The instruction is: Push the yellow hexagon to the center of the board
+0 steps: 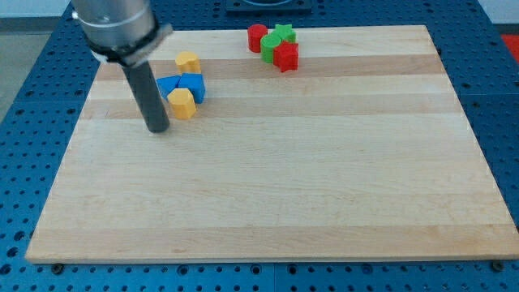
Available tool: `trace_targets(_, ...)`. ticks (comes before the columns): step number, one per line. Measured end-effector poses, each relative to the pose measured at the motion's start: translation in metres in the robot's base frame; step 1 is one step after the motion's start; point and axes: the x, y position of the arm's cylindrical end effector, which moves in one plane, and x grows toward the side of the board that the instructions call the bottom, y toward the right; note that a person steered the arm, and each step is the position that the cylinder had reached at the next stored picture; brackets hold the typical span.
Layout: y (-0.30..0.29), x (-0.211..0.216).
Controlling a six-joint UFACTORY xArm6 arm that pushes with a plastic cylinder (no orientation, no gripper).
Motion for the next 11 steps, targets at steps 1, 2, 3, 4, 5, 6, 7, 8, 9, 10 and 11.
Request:
trace_targets(1,-0.007,-0.025)
trace_targets(2,0.014,-0.025)
trace_targets(3,0.061,-0.025)
trace_targets(4,0.099,-0.028)
trace_targets(5,0.12,-0.029)
trace_targets(6,0.106,-0.051)
trace_targets(7,0.106,-0.063)
trace_targets(8,0.128,-0.047)
trace_targets(9,0.171,-0.023)
trace_targets(10,0.225,-0.01)
trace_targets(11,0.241,-0.006)
